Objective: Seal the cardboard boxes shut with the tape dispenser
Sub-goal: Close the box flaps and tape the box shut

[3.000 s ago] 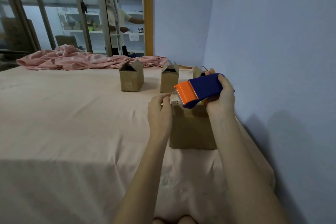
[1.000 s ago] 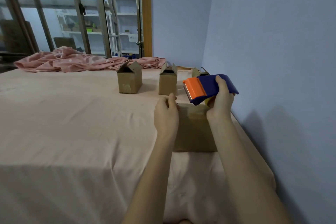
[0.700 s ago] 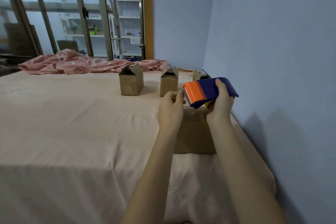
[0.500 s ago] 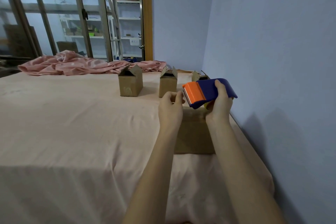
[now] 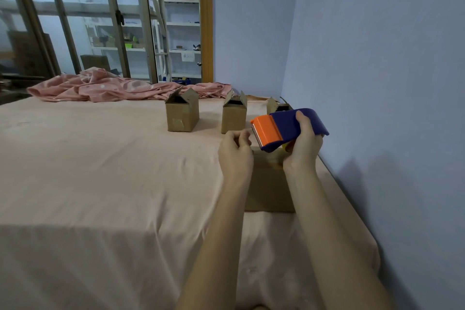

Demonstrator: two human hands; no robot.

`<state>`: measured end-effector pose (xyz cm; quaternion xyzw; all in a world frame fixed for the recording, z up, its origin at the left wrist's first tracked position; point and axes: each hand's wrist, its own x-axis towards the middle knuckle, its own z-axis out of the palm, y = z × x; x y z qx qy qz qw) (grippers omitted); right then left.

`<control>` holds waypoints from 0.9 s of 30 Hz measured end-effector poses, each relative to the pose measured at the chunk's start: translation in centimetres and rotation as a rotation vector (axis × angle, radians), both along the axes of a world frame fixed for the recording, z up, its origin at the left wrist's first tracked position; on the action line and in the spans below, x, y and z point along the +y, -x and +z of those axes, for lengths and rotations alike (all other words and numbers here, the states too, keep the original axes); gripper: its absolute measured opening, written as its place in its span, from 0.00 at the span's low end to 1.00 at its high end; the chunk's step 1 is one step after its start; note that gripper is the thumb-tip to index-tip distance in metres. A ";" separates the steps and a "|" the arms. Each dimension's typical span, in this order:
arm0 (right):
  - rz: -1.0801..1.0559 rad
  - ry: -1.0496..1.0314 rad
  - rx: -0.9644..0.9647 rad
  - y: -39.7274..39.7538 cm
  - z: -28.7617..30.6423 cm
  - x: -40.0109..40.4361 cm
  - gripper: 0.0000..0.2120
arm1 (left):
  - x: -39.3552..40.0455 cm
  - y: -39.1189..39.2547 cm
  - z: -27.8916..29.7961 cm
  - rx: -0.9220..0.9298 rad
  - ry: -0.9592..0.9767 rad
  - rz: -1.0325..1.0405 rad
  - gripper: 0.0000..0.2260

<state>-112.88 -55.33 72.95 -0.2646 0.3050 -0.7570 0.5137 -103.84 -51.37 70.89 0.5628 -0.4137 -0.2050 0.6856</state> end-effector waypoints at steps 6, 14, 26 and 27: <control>-0.016 0.007 0.011 -1.2 0.1 0.3 0.19 | 0.1 -0.8 0.0 0.220 -0.058 0.004 0.08; -0.021 0.015 -0.002 -1.5 0.2 0.4 0.19 | -0.3 -0.6 0.3 -0.178 -0.199 0.078 0.09; -0.076 -0.037 0.080 -0.5 1.9 -0.7 0.20 | -0.6 -0.1 -0.2 -0.322 -0.223 0.175 0.10; -0.076 -0.036 0.087 -0.5 2.1 -0.7 0.19 | -0.5 -0.1 -0.2 -0.318 -0.216 0.171 0.10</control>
